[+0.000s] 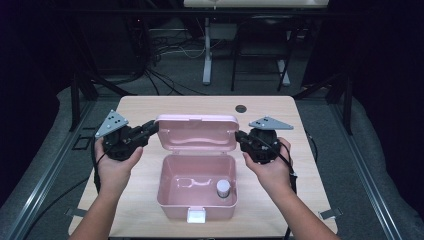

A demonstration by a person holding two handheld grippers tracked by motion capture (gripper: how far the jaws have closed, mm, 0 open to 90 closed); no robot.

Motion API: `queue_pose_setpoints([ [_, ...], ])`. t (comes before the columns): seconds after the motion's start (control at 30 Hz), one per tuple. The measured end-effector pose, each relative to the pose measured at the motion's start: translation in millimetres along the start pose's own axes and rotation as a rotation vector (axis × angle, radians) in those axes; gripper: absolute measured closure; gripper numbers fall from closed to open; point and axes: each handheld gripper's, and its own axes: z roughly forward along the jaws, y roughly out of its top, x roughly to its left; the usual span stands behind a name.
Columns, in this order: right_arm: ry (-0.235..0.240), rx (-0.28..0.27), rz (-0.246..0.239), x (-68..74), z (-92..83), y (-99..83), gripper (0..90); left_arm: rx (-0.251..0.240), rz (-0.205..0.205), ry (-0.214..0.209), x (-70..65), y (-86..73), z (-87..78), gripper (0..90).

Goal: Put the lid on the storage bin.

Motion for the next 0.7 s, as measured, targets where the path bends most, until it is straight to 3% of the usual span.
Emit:
queue_pose_setpoints([
  [0.7, 0.024, -0.032, -0.027, 5.5, -9.2, -12.1, 80.2, -0.004, -0.002, -0.018, -7.9, -11.9, -14.2, 81.5],
])
